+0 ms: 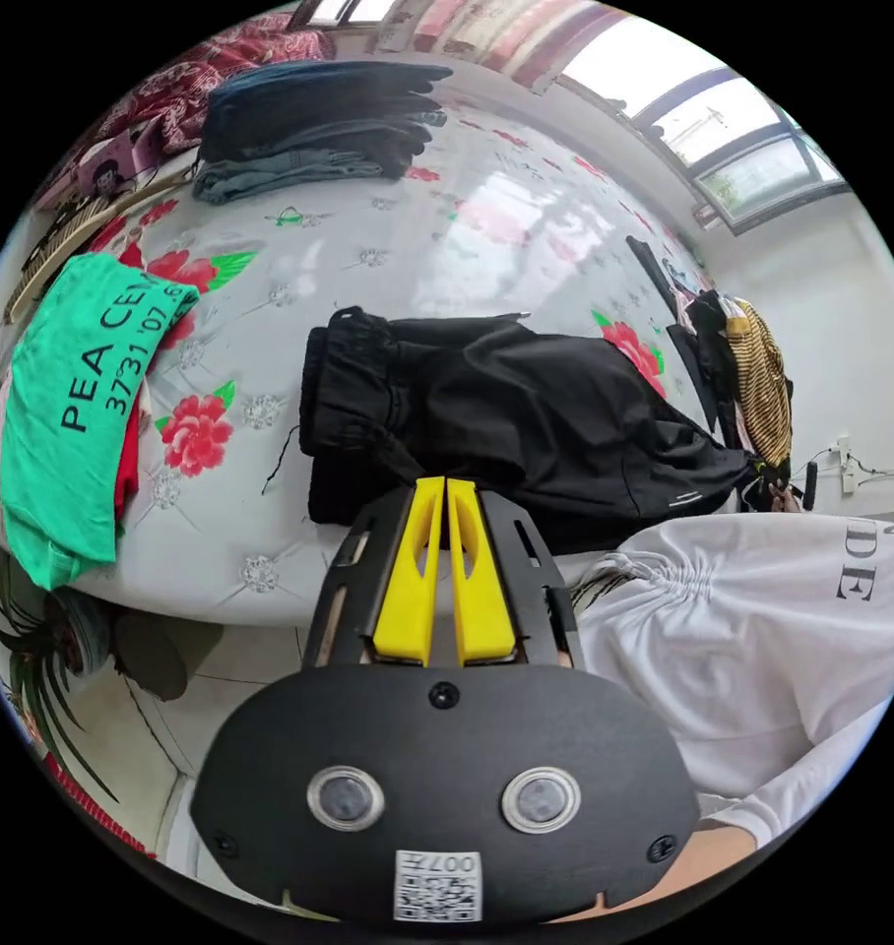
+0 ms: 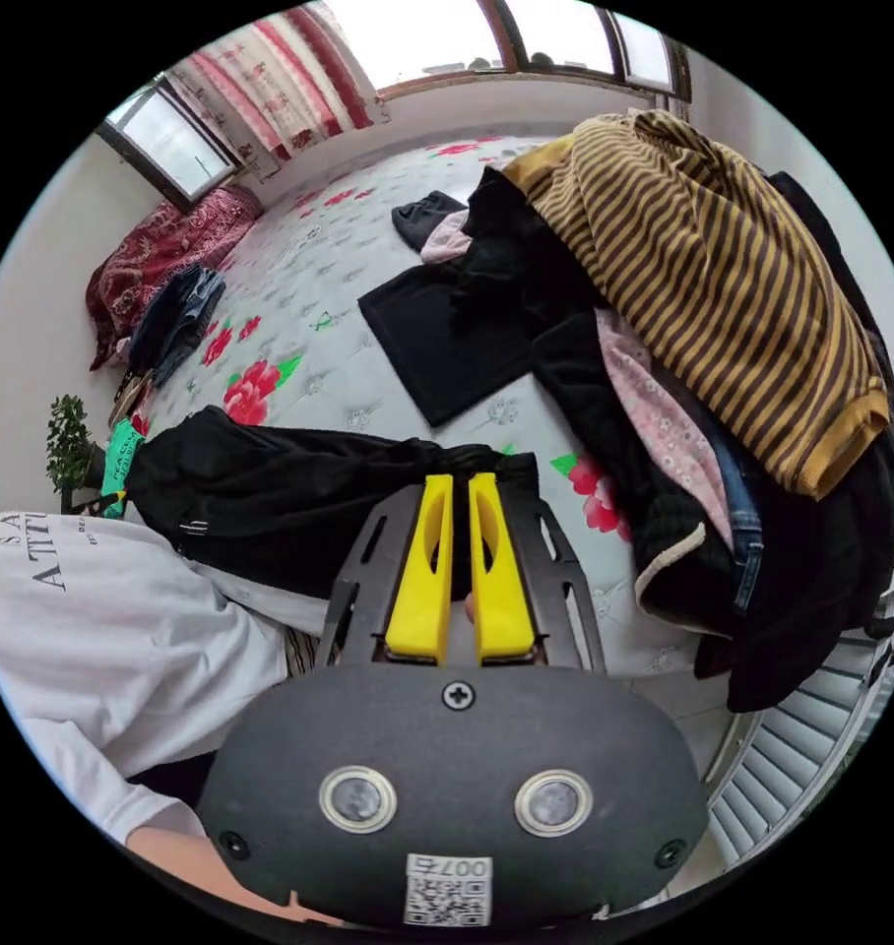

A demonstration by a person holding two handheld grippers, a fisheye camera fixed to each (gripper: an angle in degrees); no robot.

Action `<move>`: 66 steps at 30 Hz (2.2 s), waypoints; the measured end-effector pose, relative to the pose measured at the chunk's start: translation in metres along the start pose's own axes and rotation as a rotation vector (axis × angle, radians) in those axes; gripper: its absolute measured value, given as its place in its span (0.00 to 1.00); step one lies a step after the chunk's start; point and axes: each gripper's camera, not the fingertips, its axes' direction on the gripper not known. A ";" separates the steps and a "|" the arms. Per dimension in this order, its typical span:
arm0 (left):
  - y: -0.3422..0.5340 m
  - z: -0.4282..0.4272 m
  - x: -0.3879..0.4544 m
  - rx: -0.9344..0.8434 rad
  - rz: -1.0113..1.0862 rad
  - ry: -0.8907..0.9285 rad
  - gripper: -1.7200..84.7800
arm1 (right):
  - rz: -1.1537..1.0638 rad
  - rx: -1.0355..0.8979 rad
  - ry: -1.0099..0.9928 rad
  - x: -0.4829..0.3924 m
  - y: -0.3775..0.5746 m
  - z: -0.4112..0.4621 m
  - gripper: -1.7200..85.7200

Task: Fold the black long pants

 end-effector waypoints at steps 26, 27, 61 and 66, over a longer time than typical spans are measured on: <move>-0.008 0.015 0.045 -0.116 -0.044 -0.150 0.01 | 0.301 -0.083 -0.316 0.103 0.086 0.023 0.12; -0.008 0.014 0.046 -0.111 -0.051 -0.148 0.01 | 0.313 -0.064 -0.319 0.107 0.088 0.022 0.12; -0.004 0.028 0.062 -0.181 -0.024 -0.212 0.01 | -0.064 -0.169 0.078 0.049 -0.002 0.032 0.03; 0.004 0.043 0.053 -0.215 -0.054 -0.190 0.01 | 0.133 -0.574 0.100 0.090 0.022 0.105 0.05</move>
